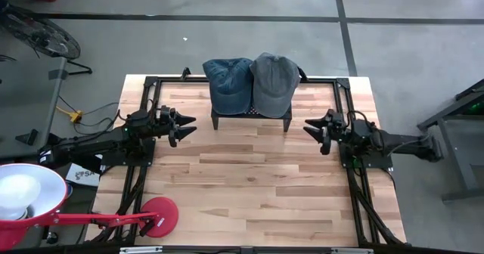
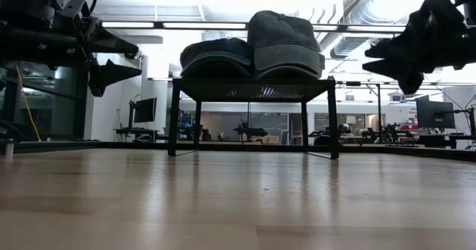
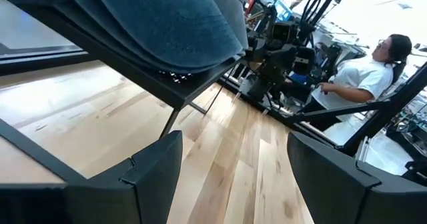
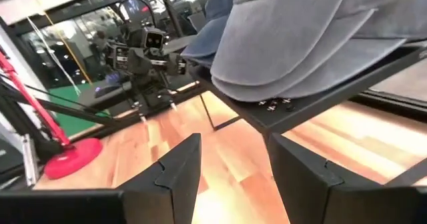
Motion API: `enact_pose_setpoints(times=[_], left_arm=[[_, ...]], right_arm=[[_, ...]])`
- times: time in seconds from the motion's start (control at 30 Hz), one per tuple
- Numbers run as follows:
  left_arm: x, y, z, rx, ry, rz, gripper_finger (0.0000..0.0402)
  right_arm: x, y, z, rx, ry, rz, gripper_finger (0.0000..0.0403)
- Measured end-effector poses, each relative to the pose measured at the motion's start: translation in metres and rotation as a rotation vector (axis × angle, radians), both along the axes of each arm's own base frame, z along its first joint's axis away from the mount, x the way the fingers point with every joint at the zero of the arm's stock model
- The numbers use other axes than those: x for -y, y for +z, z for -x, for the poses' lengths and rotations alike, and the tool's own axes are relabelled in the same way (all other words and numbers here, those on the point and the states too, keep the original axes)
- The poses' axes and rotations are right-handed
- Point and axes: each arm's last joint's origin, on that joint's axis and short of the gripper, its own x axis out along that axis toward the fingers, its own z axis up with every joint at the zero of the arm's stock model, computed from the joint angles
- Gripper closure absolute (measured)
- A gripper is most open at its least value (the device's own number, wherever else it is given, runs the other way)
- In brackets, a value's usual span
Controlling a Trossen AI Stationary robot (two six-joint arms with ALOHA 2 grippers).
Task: Pick & Place hat
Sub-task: Return to Home Position
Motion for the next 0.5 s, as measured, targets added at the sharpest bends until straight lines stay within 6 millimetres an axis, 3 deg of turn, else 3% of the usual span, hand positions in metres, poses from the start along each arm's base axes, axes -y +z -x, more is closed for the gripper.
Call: enact_pose_setpoints(times=[0.33, 0.5], left_arm=[[0.001, -0.006, 0.000, -0.053, -0.003, 0.019, 0.0136], [0.013, -0.007, 0.000, -0.069, -0.052, 0.016, 0.0136]], right_arm=[[0.001, 0.005, 0.001, 0.028, -0.022, 0.013, 0.0235], [0.001, 0.005, 0.001, 0.027, -0.024, 0.014, 0.0235]])
